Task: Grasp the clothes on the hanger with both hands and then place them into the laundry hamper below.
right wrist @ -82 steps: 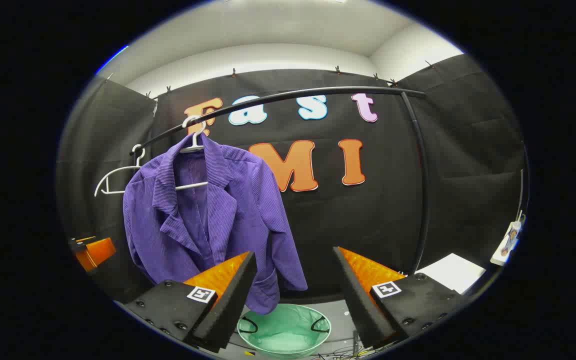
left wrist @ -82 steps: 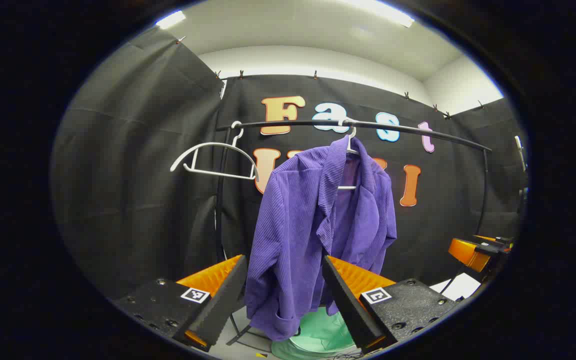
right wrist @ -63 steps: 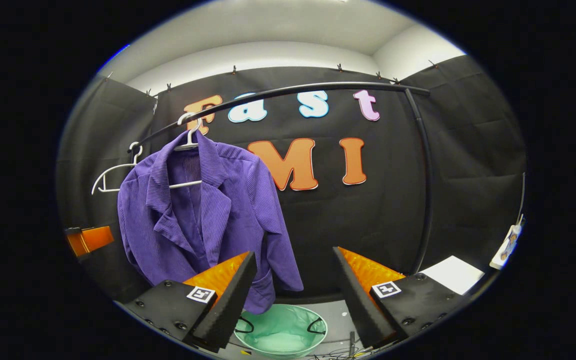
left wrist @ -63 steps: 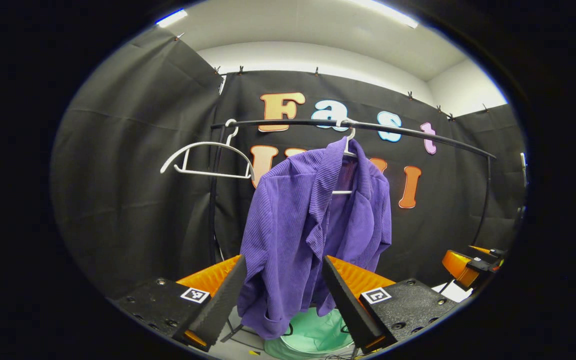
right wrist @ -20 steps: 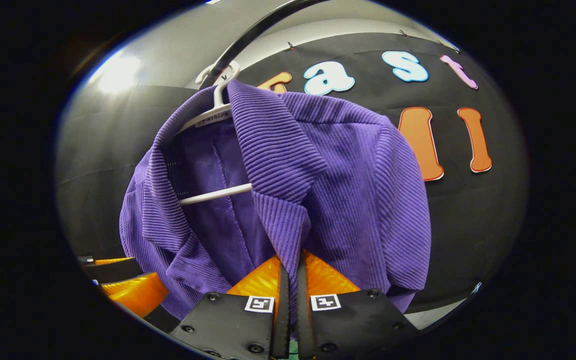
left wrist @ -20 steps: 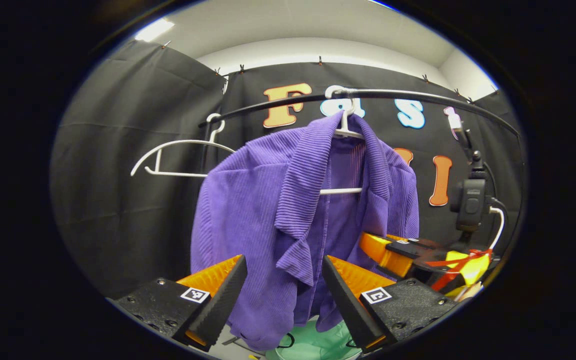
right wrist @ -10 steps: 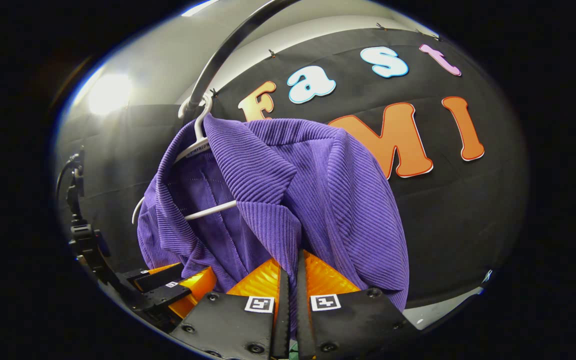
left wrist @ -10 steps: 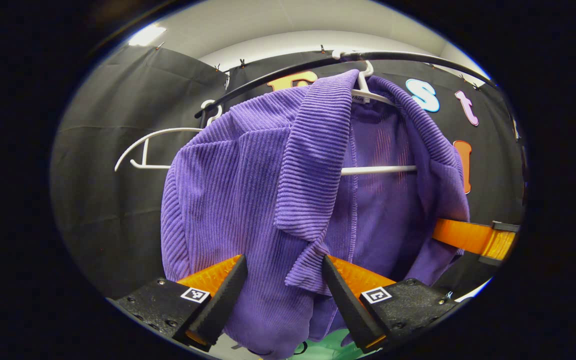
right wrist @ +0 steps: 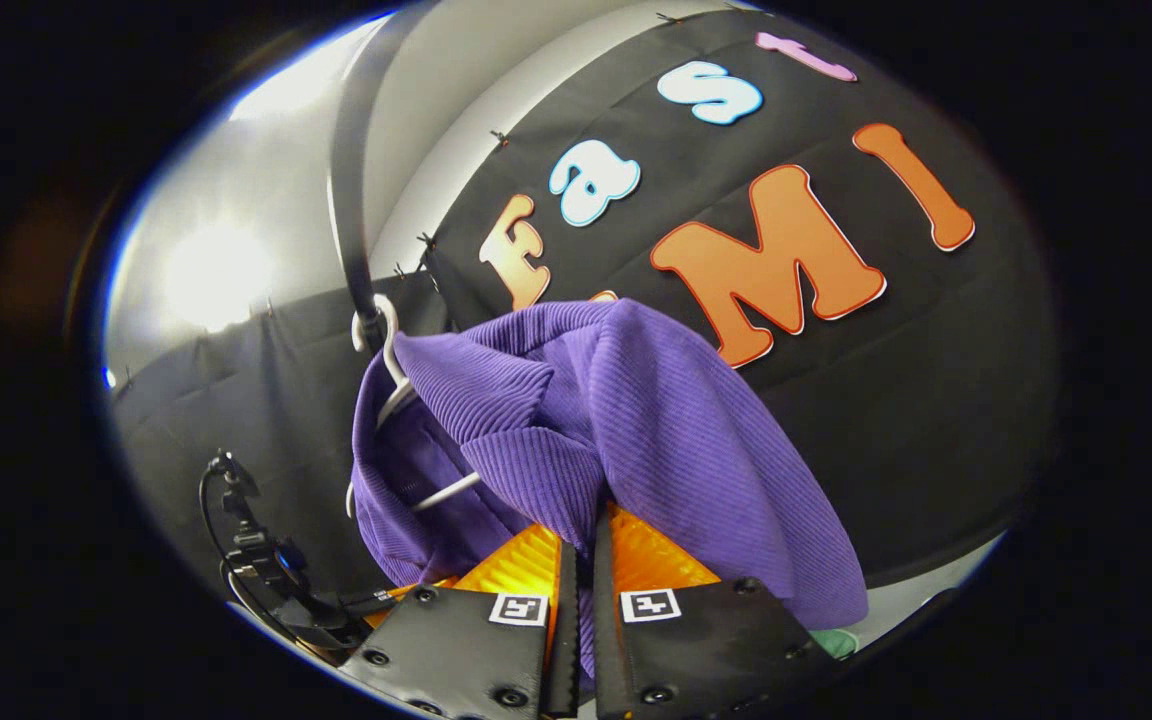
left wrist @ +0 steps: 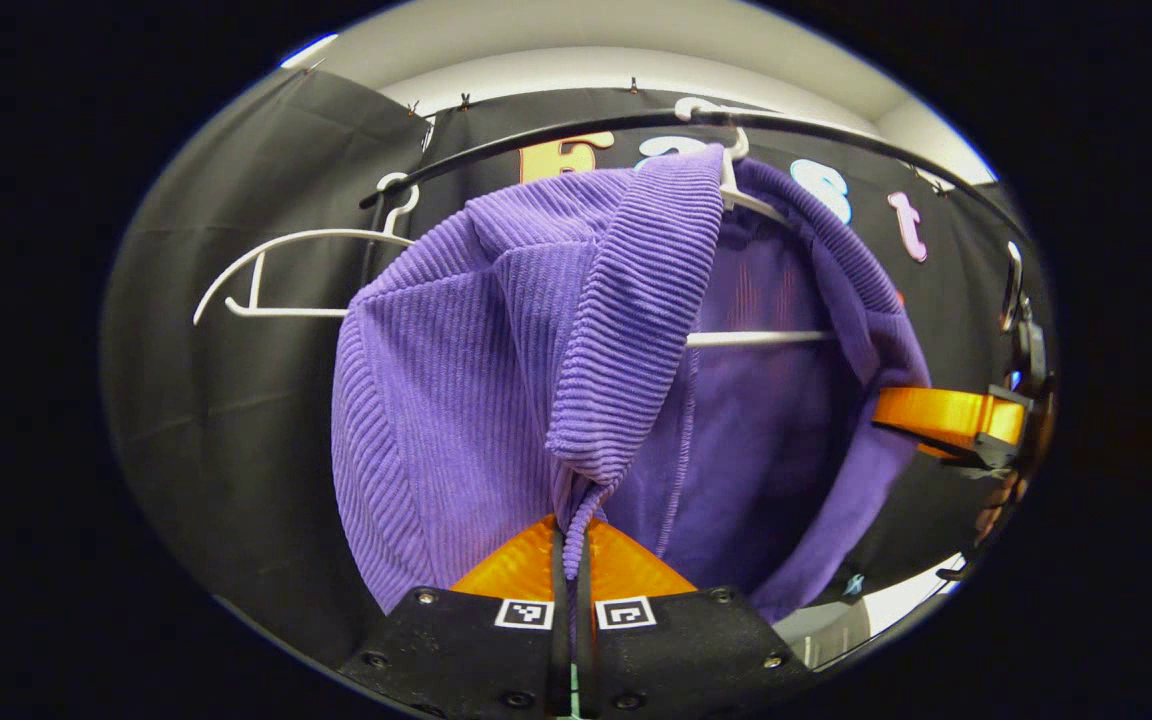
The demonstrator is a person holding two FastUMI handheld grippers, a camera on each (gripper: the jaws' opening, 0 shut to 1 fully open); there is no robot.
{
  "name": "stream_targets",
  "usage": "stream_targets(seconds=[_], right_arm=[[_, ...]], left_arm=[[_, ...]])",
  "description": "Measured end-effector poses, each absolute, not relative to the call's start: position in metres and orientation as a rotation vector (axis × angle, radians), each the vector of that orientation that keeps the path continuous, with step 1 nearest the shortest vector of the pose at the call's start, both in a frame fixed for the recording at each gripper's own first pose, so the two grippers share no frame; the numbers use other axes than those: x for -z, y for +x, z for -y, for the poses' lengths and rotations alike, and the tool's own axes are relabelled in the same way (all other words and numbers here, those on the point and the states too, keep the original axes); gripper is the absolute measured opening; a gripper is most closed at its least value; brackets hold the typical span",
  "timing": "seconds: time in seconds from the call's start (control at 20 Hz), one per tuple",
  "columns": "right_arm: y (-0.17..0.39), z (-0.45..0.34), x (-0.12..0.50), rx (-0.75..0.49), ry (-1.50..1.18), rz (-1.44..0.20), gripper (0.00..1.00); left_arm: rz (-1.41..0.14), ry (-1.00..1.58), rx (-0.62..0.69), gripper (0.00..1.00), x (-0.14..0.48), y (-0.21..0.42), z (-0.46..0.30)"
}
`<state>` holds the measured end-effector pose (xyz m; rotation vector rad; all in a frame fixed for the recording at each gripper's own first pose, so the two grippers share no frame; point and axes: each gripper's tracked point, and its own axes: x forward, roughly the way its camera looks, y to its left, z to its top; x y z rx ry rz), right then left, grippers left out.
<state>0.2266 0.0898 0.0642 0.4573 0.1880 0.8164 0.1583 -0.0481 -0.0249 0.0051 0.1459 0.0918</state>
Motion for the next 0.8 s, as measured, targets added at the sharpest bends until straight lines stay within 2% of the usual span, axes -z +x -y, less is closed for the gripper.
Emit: stream_targets(seconds=[0.25,0.35,0.5,0.8], right_arm=[[0.23,-0.079,-0.1,-0.902,0.616,-0.206,0.13],[0.232,-0.074,-0.115,-0.935,0.699,-0.208,0.13],[0.243,-0.068,-0.133,-0.954,0.805,-0.194,0.13],[0.268,-0.059,-0.157,-0.936,0.869,-0.153,0.13]], left_arm=[[-0.091,-0.061,-0.036,0.02,-0.03,0.13,0.04],[-0.04,-0.038,-0.051,0.04,-0.058,0.118,0.028],[0.029,0.001,-0.091,0.0,-0.088,0.101,0.005],[0.083,0.049,-0.186,0.02,-0.107,0.086,-0.037]])
